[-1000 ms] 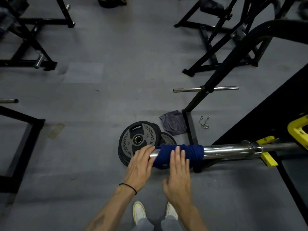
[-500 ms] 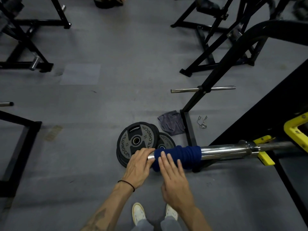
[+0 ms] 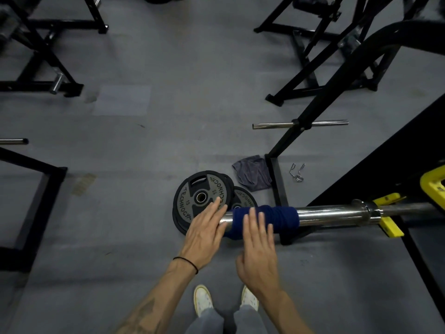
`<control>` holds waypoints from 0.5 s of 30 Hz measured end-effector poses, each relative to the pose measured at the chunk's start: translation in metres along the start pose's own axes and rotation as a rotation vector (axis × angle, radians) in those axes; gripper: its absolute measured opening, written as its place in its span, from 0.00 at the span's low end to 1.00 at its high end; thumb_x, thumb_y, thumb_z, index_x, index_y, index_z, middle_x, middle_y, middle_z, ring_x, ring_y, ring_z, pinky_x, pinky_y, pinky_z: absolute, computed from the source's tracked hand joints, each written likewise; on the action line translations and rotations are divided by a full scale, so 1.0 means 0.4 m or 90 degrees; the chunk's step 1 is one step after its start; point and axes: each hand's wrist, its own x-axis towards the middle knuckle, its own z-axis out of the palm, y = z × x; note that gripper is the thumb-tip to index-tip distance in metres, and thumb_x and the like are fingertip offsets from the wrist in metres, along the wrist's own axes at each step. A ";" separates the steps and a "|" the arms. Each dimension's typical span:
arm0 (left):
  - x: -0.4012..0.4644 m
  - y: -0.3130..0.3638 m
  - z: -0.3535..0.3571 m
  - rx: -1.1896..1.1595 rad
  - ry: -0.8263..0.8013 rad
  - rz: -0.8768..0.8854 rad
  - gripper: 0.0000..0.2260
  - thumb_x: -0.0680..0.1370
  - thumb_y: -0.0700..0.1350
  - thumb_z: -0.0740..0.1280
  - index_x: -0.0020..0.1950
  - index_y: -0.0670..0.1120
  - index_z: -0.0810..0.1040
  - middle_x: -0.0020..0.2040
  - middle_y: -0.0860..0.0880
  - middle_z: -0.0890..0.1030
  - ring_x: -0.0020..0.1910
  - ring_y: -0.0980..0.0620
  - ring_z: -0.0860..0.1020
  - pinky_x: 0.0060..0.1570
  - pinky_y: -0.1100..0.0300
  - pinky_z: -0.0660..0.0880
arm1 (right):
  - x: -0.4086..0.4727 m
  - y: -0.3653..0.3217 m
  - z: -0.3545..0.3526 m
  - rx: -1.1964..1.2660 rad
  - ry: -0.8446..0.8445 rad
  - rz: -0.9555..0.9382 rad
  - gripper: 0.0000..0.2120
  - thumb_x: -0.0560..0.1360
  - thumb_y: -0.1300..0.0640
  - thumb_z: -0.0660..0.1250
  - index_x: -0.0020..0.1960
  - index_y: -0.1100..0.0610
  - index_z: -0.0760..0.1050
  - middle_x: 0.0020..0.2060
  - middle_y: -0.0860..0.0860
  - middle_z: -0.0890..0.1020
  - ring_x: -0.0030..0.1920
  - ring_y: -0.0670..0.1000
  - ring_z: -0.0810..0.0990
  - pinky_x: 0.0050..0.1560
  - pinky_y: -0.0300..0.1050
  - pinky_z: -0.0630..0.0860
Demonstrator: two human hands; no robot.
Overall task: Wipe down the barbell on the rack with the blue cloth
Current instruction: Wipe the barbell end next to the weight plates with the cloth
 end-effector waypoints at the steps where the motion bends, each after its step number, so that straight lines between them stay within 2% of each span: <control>1: -0.005 -0.002 0.001 0.002 -0.005 0.001 0.25 0.84 0.58 0.48 0.78 0.50 0.64 0.81 0.53 0.57 0.78 0.57 0.58 0.74 0.58 0.56 | -0.008 -0.006 0.006 -0.019 0.000 -0.060 0.52 0.65 0.60 0.74 0.83 0.62 0.52 0.83 0.58 0.51 0.83 0.58 0.49 0.79 0.60 0.50; 3: -0.008 0.001 -0.002 -0.008 -0.005 0.001 0.25 0.84 0.59 0.49 0.79 0.51 0.63 0.81 0.54 0.55 0.78 0.58 0.56 0.75 0.59 0.56 | -0.006 0.022 -0.001 -0.065 0.002 -0.138 0.51 0.64 0.61 0.75 0.83 0.60 0.54 0.83 0.56 0.52 0.83 0.56 0.51 0.78 0.60 0.51; 4: -0.009 0.005 -0.004 -0.013 0.000 0.008 0.25 0.84 0.58 0.50 0.78 0.50 0.64 0.81 0.54 0.55 0.78 0.58 0.57 0.75 0.59 0.56 | -0.001 0.047 -0.008 -0.073 0.009 -0.123 0.51 0.64 0.63 0.75 0.83 0.60 0.54 0.83 0.56 0.52 0.83 0.56 0.51 0.79 0.61 0.51; 7: -0.007 0.011 0.000 -0.018 0.027 0.034 0.22 0.84 0.53 0.58 0.76 0.49 0.69 0.80 0.52 0.60 0.78 0.56 0.60 0.74 0.55 0.61 | 0.002 0.037 -0.016 0.004 0.033 0.040 0.51 0.64 0.67 0.73 0.83 0.61 0.53 0.83 0.56 0.51 0.83 0.56 0.50 0.79 0.61 0.49; 8: -0.008 0.011 0.004 -0.026 0.027 0.032 0.21 0.83 0.52 0.59 0.76 0.49 0.68 0.80 0.52 0.60 0.78 0.56 0.60 0.75 0.53 0.62 | 0.000 0.007 -0.008 0.029 0.035 0.051 0.51 0.65 0.66 0.71 0.83 0.61 0.51 0.83 0.57 0.50 0.83 0.57 0.49 0.80 0.61 0.47; 10: -0.015 0.009 0.010 -0.032 0.016 0.028 0.23 0.83 0.51 0.58 0.78 0.50 0.65 0.81 0.53 0.59 0.79 0.57 0.57 0.76 0.50 0.61 | -0.012 -0.032 0.009 0.031 0.023 -0.028 0.49 0.67 0.62 0.69 0.83 0.61 0.50 0.83 0.58 0.50 0.83 0.58 0.49 0.79 0.60 0.49; 12: -0.022 0.004 0.010 -0.020 0.000 0.035 0.24 0.83 0.52 0.57 0.80 0.51 0.60 0.81 0.54 0.56 0.79 0.58 0.54 0.76 0.49 0.61 | -0.012 -0.002 0.002 -0.036 0.015 -0.134 0.48 0.68 0.60 0.71 0.83 0.60 0.53 0.83 0.57 0.51 0.83 0.57 0.51 0.78 0.61 0.52; 13: -0.024 0.001 0.010 -0.011 -0.004 0.042 0.25 0.83 0.52 0.57 0.80 0.52 0.59 0.81 0.54 0.56 0.80 0.57 0.53 0.76 0.49 0.60 | -0.007 0.030 -0.004 -0.059 0.012 -0.140 0.48 0.67 0.62 0.72 0.83 0.60 0.54 0.83 0.56 0.52 0.83 0.56 0.52 0.78 0.61 0.53; 15: -0.025 -0.004 0.010 0.007 -0.008 0.050 0.27 0.82 0.50 0.62 0.81 0.52 0.58 0.81 0.53 0.56 0.80 0.56 0.54 0.76 0.48 0.61 | -0.004 0.071 -0.013 -0.049 0.034 -0.054 0.49 0.66 0.66 0.72 0.83 0.60 0.54 0.83 0.56 0.52 0.83 0.56 0.52 0.79 0.62 0.52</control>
